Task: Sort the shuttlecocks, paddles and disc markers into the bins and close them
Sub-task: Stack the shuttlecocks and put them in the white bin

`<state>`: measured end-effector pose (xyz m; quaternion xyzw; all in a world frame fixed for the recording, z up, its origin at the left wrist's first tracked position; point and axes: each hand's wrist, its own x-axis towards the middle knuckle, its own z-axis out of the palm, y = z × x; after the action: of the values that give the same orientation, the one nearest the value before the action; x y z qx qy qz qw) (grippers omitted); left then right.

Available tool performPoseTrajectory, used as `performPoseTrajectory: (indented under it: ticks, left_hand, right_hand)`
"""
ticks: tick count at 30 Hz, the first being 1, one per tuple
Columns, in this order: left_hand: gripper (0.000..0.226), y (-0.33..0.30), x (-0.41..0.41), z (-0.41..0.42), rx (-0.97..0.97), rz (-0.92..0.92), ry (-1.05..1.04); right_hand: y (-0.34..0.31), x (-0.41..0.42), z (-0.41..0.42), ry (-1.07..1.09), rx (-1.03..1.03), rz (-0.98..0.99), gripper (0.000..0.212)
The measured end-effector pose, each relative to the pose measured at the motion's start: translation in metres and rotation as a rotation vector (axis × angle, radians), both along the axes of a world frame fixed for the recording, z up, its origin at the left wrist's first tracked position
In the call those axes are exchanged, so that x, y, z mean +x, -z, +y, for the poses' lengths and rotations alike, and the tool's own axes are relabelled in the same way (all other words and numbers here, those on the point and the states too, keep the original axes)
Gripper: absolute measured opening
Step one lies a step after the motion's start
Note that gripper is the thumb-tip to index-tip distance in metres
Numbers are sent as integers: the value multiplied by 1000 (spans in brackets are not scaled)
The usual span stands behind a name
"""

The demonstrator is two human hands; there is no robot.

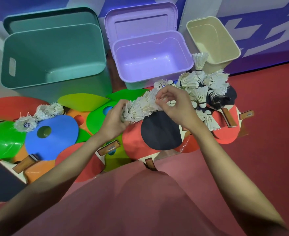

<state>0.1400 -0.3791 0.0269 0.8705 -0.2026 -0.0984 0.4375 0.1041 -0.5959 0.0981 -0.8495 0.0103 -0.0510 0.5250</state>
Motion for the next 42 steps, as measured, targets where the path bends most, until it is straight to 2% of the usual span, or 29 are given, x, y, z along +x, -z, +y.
performPoseTrajectory:
  ticks: [3,5,7,9,10,12,16,19,23,26,31,38,40,42]
  left_hand:
    - [56,0,0,2,-27,31,-41]
    - [56,0,0,2,-37,46,-59]
    - [57,-1,0,2,-37,51,-69]
    - [58,-2,0,2,-35,50,-73]
    - [58,-2,0,2,-35,50,-74]
    - [59,-3,1,2,-42,53,-83]
    - [60,-5,2,3,-54,66,-102]
    - [59,-5,3,6,-49,71,-128]
    - [59,-3,4,9,-19,80,-149]
    - [59,-3,6,6,-11,84,-138]
    - [56,-5,9,-5,-45,66,-111]
    - [60,-2,9,-13,-97,69,-74]
    - [61,-2,7,-14,-109,76,-65]
    - [60,-3,5,-15,-118,79,-67]
  right_hand:
    - [-5,7,-6,19,35,22,8]
    - [-4,17,-19,193,55,-20,7]
    - [8,33,-40,430,-82,-52,14]
    - [24,49,-63,579,-360,79,33]
    - [32,55,-71,601,-459,185,41]
    - [43,66,-78,574,-528,299,49]
    - [52,79,-79,565,-556,235,45]
    - [39,73,-70,540,-480,46,31]
    - [3,44,-42,438,-215,-287,12]
    - [-6,24,-23,384,-42,-283,10]
    - [8,11,-7,258,36,-144,14]
    - [9,4,-21,314,112,-131,18]
    - [14,4,-37,391,59,-177,19]
    - [26,9,-65,413,-153,-181,27]
